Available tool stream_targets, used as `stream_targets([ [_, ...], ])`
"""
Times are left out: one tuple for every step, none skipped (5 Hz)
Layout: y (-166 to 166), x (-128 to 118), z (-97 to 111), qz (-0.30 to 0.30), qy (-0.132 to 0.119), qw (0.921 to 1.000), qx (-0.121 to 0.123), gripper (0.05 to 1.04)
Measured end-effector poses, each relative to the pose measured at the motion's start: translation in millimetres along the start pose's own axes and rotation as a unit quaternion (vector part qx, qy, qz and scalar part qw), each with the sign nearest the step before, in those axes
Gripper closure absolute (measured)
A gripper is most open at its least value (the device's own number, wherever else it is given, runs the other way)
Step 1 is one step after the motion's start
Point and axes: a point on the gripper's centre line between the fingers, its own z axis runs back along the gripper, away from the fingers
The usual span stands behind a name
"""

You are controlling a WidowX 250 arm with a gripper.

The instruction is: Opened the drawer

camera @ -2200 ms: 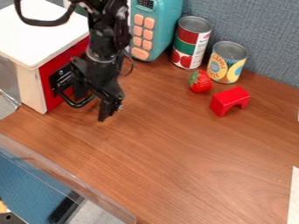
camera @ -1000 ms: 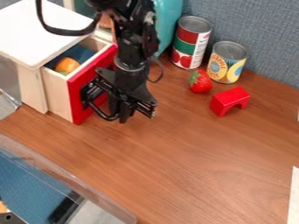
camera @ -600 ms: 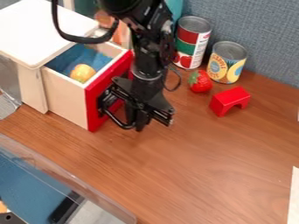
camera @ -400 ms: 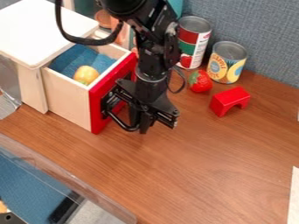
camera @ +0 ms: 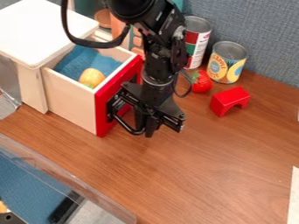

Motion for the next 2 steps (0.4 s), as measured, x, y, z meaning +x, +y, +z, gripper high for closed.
stream_targets([
  [-3.2,0.1,0.7,-0.009,-0.002,1.0,-0.002,0.709],
  [-2.4,3.2,24.3,-0.007,-0.027,0.9996,0.002,0.392],
])
